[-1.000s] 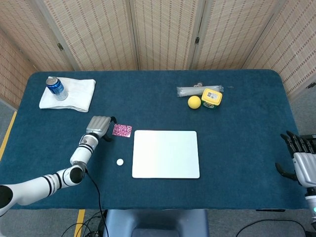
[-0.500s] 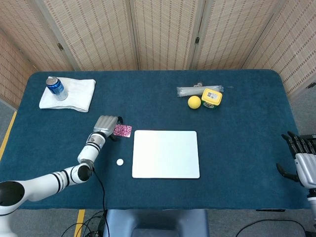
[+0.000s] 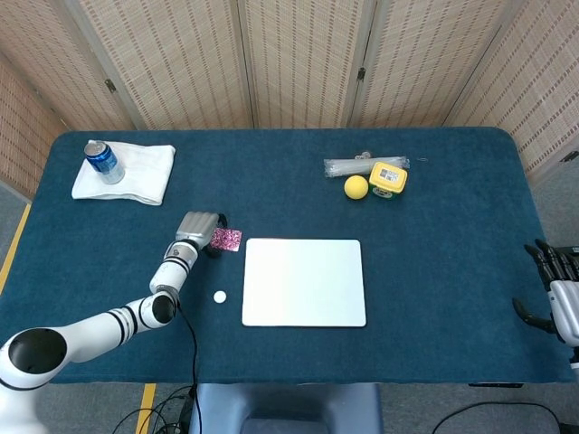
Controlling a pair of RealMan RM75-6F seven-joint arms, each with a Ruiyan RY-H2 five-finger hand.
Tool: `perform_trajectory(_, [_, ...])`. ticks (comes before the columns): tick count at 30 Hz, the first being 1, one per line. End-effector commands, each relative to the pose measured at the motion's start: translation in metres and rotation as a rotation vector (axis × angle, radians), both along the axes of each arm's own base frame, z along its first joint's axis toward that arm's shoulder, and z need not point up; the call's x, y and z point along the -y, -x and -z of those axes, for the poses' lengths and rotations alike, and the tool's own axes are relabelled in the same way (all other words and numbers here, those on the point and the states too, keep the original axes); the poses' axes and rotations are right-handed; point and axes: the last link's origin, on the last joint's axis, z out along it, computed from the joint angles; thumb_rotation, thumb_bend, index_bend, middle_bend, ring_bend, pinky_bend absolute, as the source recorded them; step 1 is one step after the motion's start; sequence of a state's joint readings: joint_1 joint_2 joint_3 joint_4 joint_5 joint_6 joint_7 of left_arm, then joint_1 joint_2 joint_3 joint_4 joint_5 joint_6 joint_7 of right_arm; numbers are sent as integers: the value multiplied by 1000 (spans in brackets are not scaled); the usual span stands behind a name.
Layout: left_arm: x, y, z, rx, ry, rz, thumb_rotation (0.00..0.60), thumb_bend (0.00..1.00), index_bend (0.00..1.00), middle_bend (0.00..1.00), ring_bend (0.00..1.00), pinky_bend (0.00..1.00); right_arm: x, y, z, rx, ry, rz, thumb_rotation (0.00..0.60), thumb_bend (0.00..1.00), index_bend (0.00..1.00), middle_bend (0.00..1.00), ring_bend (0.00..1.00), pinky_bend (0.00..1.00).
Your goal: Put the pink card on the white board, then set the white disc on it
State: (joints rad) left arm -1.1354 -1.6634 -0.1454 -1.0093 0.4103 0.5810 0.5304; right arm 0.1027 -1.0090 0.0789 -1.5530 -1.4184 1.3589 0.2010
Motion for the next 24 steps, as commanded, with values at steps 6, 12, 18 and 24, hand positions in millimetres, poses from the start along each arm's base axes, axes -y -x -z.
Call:
perform_trajectory(6, [-2,1,3,2,2,-4,600,239,324,1000,1000,1000,0,0,0,-1,1,0,600,258,0,0,0,0])
perform_trajectory(12, [-4,3,5,3,3,-7,600,239,336,1000,1000,1000,0,0,0,-2,2,3,600,258,0,0,0,0])
perform_trajectory(18, [-5,6,9,16,0,-13,600,239,360,1000,1000,1000,1,1,0,-3,1,5,600,258,0,0,0,0])
perform_trajectory(24, [-5,6,14,24,-4,0,600,239,382,1000,1000,1000,0,0,-1,-3,4,1,600,258,0,0,0,0])
